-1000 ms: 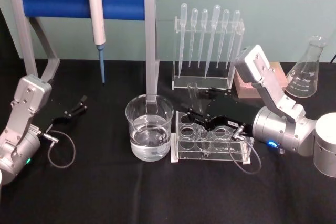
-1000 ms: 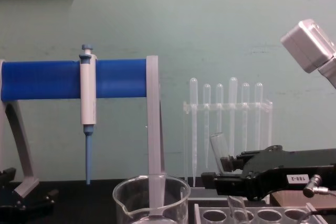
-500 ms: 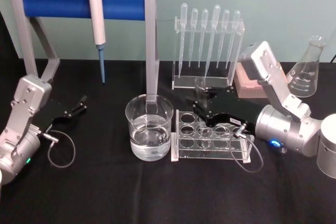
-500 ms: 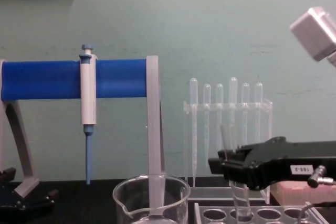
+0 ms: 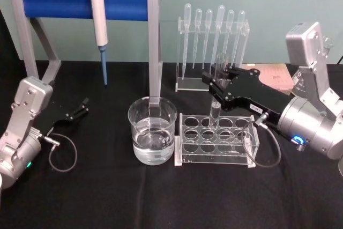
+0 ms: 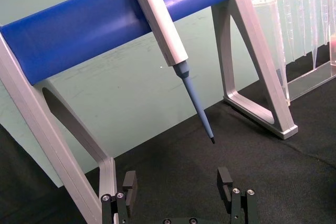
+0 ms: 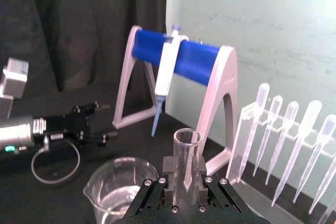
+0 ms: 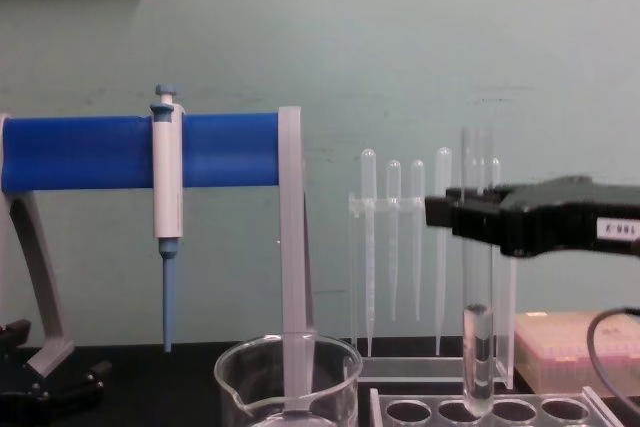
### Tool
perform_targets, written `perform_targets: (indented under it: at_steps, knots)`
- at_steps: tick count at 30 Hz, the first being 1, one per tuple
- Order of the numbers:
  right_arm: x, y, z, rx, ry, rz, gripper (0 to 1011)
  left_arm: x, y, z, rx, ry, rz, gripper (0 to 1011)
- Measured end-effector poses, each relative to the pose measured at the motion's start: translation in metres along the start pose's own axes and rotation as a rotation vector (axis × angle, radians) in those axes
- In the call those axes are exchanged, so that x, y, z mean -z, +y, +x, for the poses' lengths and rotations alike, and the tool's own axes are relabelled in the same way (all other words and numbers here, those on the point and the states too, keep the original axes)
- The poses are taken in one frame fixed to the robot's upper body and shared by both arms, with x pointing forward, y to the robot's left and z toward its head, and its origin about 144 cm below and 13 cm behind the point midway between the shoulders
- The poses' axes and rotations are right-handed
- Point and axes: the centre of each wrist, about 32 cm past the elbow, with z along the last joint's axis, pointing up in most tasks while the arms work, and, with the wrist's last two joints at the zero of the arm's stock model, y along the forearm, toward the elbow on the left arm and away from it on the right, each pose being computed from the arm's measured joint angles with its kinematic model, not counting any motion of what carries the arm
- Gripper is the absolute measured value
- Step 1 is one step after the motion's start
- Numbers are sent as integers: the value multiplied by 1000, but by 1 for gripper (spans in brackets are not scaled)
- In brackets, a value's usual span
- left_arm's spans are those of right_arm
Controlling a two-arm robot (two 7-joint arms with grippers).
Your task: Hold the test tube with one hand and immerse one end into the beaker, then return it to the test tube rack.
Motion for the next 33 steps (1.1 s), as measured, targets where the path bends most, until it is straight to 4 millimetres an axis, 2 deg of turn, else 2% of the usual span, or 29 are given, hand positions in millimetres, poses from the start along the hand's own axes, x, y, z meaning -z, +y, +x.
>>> perform_targets:
  at_steps: [8, 33]
  knots:
    - [-6, -2, -2, 11, 5, 23, 241, 0, 0, 0, 0, 0, 0, 1000]
    - [-5, -1, -2, 8, 4, 17, 241, 0, 0, 0, 0, 0, 0, 1000]
